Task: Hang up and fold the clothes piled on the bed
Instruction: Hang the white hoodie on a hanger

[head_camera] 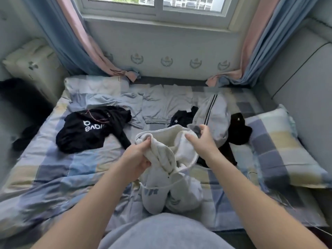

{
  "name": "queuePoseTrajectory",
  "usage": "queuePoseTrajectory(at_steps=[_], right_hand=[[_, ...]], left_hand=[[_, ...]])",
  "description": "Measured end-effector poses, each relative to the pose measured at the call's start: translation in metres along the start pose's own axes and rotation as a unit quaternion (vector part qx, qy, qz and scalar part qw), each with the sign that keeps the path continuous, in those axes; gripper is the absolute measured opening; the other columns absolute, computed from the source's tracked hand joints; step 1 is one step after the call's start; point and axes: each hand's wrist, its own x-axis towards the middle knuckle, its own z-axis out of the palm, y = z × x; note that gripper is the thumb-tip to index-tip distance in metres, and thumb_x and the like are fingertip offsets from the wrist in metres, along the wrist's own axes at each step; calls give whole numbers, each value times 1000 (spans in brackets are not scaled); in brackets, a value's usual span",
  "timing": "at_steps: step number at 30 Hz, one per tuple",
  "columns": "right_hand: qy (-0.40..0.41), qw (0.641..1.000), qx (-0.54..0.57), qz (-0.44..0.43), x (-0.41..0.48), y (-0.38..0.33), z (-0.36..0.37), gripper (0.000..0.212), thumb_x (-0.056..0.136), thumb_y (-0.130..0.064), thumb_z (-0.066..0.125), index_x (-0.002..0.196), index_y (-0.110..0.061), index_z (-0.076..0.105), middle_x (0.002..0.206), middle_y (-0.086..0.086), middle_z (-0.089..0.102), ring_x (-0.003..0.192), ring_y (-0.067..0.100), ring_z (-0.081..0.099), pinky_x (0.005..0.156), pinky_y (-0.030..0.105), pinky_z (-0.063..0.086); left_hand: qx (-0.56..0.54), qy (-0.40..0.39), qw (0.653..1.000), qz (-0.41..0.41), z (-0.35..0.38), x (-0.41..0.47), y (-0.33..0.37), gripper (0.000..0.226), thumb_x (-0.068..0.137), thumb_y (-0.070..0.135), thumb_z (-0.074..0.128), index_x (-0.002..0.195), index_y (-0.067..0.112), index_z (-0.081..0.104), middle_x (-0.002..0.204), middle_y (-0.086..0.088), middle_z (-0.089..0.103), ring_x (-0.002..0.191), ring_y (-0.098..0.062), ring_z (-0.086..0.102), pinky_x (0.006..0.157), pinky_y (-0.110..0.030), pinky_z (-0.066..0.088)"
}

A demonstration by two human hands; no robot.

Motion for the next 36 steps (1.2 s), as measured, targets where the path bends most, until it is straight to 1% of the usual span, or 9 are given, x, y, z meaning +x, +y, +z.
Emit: queuePoseTrajectory(at_steps=[3,8,12,17,20,23,27,31,36], right_hand=[[-24,996,-14,82,-26,44,24,72,88,-60,63,141,-16,39,144,8,46,125,25,50,103,41,44],[-165,952,6,258,-42,64,44,80,84,-83,44,136,-22,47,106,5,63,74,23,65,56,30,54],[-190,945,4,267,-33,60,52,74,76,-73,65,121,-14,61,105,10,71,80,28,74,56,37,60],[-293,905,-107,288,-36,73,61,40,58,-24,82,92,-6,70,77,13,76,71,27,76,64,45,63],[-223,920,-79,312,-39,106,71,29,79,-15,77,99,1,63,86,21,73,71,33,75,65,48,63],[-97,917,106,373,-48,143,76,33,92,-3,55,125,0,54,108,24,66,92,38,70,79,54,61],[24,808,427,405,-65,169,75,49,91,15,35,136,2,51,120,25,64,103,40,65,86,54,58],[57,726,534,430,-88,177,78,49,95,9,26,138,0,46,136,27,55,129,44,52,96,55,47],[32,695,514,502,-120,187,87,21,103,-12,46,112,0,60,93,27,70,88,40,64,58,47,61]], left_hand=[[-6,22,1000,1,-1,-2,-4,21,102,33,55,96,15,65,78,-5,73,67,-17,72,59,-29,56],[16,-10,1000,-21,2,-19,-9,29,95,31,61,107,5,64,97,-19,72,82,-28,74,64,-33,58],[140,-142,979,-41,6,-35,-11,58,86,27,71,126,-13,58,126,-41,56,120,-54,55,103,-58,44],[255,-182,949,-32,10,-44,-22,18,73,7,79,90,13,75,105,-26,71,102,-41,69,94,-52,54],[331,-124,935,-10,-5,-35,-29,22,65,10,77,85,20,75,91,-11,75,93,-29,72,85,-45,57],[437,-24,899,12,-31,-17,-48,29,67,7,62,90,24,69,88,-7,73,86,-27,70,73,-42,57],[493,139,858,-30,-75,8,-86,37,80,-4,51,105,16,68,91,-6,69,83,-25,64,62,-28,47],[207,236,921,-229,-105,24,-122,33,96,-5,45,127,3,54,106,-22,65,83,-32,64,58,-37,53],[46,225,931,-283,-112,34,-142,34,103,-1,41,135,6,50,98,-14,64,81,-23,64,57,-36,57]])
